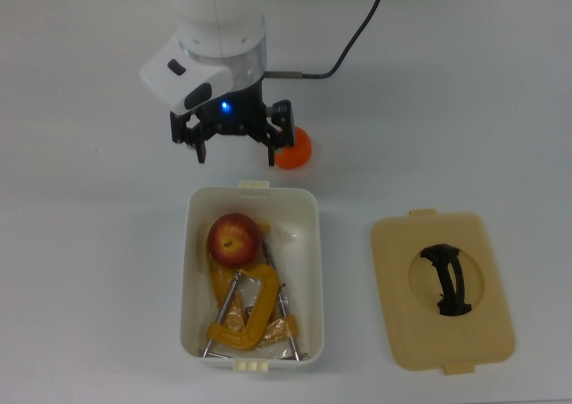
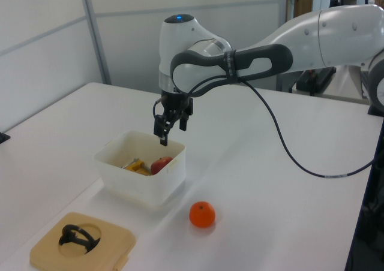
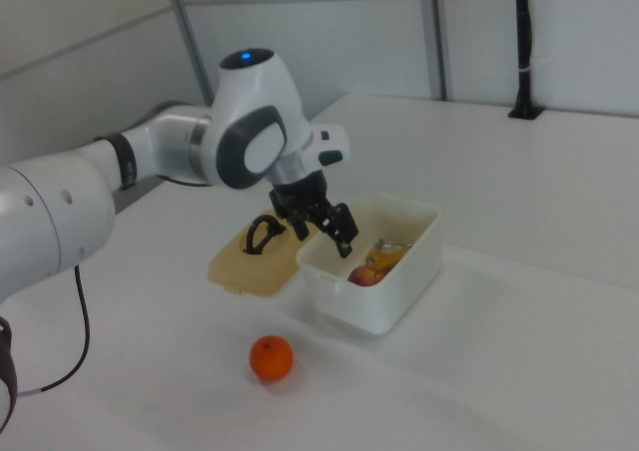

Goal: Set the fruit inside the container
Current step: 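Move the gripper to the orange mandarin and grasp it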

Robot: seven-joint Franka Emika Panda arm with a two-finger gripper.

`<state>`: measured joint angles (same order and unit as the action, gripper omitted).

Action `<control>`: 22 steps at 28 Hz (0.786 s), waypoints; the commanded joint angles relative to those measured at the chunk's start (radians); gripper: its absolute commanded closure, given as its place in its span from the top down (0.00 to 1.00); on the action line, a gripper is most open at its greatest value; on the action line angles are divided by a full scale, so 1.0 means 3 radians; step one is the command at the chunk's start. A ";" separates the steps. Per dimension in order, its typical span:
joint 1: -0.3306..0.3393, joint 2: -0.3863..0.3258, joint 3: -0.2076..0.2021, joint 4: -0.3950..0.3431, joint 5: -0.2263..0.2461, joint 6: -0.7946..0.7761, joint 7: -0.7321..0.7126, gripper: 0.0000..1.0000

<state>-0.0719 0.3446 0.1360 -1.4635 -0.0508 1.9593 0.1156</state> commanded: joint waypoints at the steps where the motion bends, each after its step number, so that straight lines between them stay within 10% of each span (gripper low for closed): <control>1: 0.0015 -0.0177 -0.0013 -0.0010 0.0036 -0.0721 -0.0313 1.00; 6: 0.0035 -0.0172 -0.0003 -0.0051 0.0011 -0.1484 -0.0768 1.00; 22: 0.0449 0.0221 0.0033 -0.0419 -0.0260 -0.1086 -0.0728 1.00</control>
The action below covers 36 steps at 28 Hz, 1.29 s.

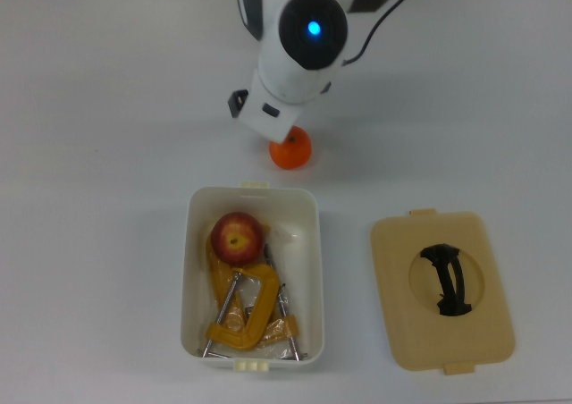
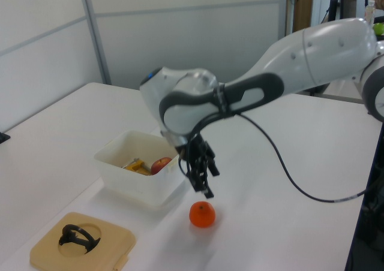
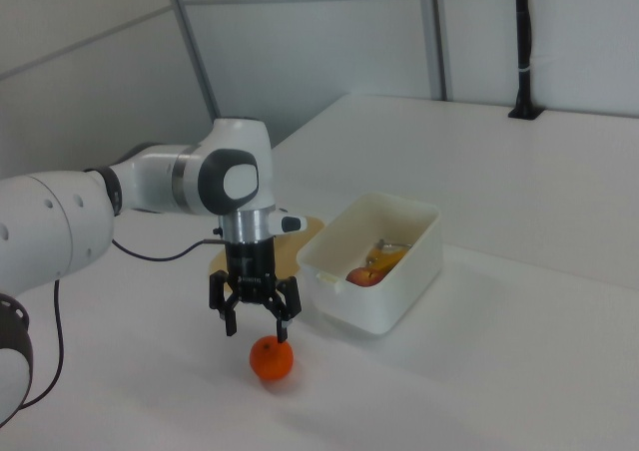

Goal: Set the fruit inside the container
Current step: 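Move the gripper to the orange mandarin and grasp it, then lift the mandarin over the container and open the gripper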

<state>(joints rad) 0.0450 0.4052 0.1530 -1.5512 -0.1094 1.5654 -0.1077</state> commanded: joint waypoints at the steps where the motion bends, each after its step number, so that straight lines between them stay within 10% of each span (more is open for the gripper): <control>1: 0.0070 0.0050 -0.0024 -0.0127 -0.0085 0.0258 0.0022 1.00; 14: 0.0228 0.0352 -0.0019 -0.0178 -0.0489 0.0540 0.0226 1.00; 17: 0.0228 0.0352 -0.0019 -0.0183 -0.0494 0.0535 0.0221 0.71; 18: 0.0228 0.0352 -0.0019 -0.0178 -0.0494 0.0540 0.0221 0.41; 23: 0.0228 0.0352 -0.0019 -0.0157 -0.0499 0.0540 0.0211 0.01; 36: 0.0187 -0.0052 -0.0039 0.0103 -0.0372 0.0494 0.0211 0.00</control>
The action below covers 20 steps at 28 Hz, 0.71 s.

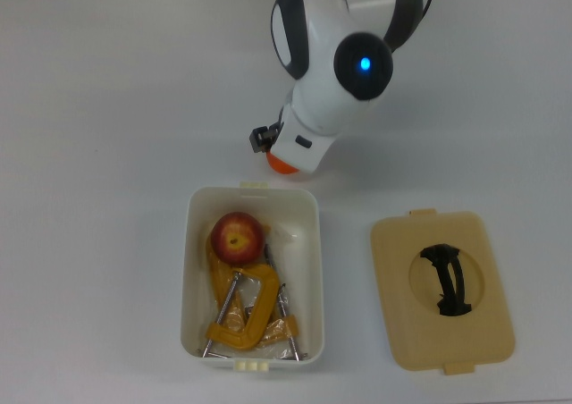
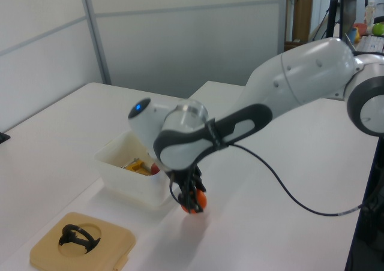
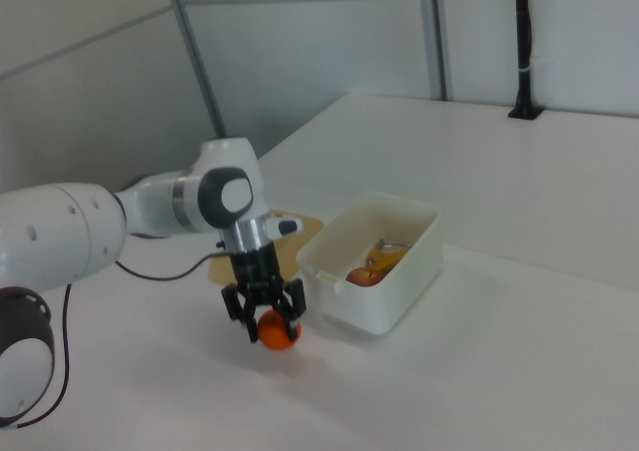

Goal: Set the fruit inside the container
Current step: 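Lift the mandarin over the container and open the gripper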

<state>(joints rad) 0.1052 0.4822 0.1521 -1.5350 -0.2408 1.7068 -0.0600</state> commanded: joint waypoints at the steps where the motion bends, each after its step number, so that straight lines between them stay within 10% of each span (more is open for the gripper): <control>1: -0.0013 -0.0314 -0.0052 0.0105 0.0102 0.0027 0.0052 0.00; 10: -0.0131 -0.0293 -0.0425 0.0520 0.0751 0.0670 0.0209 0.00; 16: -0.0131 -0.0186 -0.0476 0.0474 0.0736 0.1300 0.0512 0.08; 19: -0.0131 -0.0186 -0.0481 0.0469 0.0716 0.1295 0.0532 0.43; 20: -0.0136 -0.0196 -0.0486 0.0469 0.0741 0.1275 0.0558 0.88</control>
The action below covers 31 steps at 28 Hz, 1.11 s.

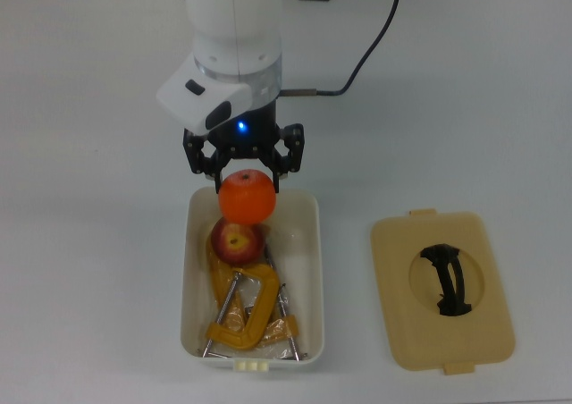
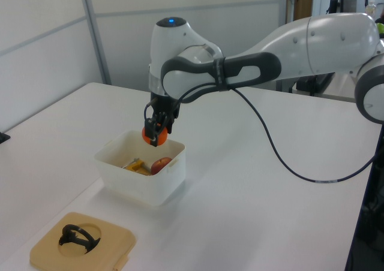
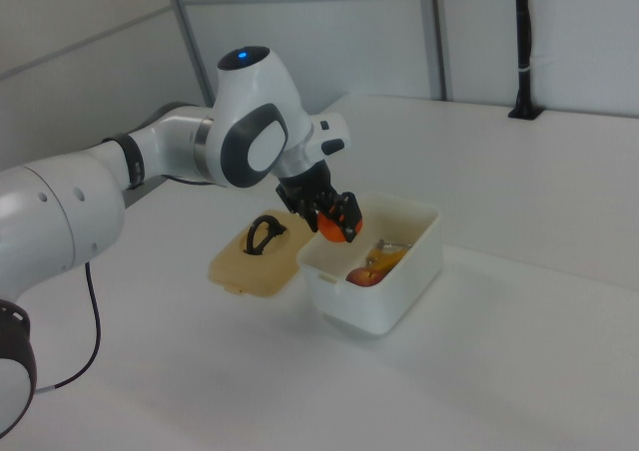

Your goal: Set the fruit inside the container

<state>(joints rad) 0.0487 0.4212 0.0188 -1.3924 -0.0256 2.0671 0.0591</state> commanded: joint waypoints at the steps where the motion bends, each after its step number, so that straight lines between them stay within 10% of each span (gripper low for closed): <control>1: 0.0052 -0.0003 -0.0042 -0.0012 0.0029 0.0054 0.0176 1.00; 16: -0.0157 -0.0514 -0.0057 -0.0001 0.0019 -0.1678 -0.0390 1.00; 31: -0.0392 -0.0622 -0.0068 -0.0012 0.0029 -0.1777 -0.0499 1.00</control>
<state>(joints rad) -0.0703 0.2433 0.0092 -1.3750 -0.0269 1.5298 -0.0585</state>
